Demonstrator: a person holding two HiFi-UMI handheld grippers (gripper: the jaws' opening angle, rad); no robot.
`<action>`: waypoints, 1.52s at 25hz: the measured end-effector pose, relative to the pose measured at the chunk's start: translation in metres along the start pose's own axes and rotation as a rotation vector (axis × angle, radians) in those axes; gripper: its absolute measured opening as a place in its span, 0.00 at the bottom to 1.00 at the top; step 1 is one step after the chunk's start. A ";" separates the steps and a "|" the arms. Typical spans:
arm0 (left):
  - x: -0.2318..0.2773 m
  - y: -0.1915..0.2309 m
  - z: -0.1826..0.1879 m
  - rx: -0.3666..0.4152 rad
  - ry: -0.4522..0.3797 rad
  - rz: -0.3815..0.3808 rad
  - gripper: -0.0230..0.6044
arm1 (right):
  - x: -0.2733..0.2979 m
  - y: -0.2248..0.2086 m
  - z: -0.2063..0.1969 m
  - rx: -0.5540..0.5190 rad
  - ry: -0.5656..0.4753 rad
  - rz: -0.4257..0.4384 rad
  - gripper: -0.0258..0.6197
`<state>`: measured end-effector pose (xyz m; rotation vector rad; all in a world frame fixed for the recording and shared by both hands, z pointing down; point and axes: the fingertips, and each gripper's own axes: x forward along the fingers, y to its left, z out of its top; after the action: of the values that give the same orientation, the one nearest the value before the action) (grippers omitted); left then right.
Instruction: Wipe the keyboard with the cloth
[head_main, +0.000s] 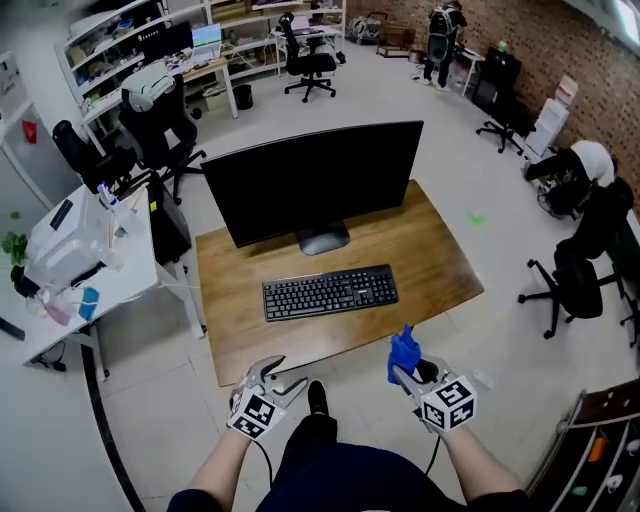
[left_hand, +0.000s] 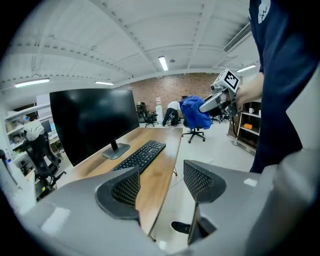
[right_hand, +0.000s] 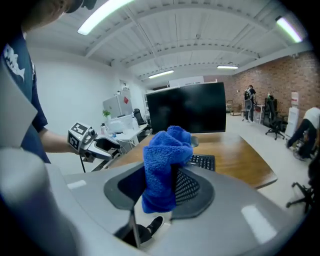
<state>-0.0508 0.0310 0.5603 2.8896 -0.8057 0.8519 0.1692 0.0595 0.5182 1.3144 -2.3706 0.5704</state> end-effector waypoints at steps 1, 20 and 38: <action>-0.009 -0.023 0.007 -0.015 -0.025 -0.002 0.46 | -0.020 0.009 -0.008 -0.007 -0.018 0.005 0.26; -0.143 -0.234 0.052 -0.126 -0.181 -0.038 0.46 | -0.193 0.177 -0.077 0.132 -0.176 0.207 0.26; -0.254 -0.261 0.003 -0.127 -0.220 -0.047 0.46 | -0.217 0.296 -0.094 0.147 -0.203 0.179 0.26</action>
<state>-0.1044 0.3767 0.4590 2.9084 -0.7708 0.4654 0.0338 0.4049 0.4402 1.2818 -2.6770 0.7050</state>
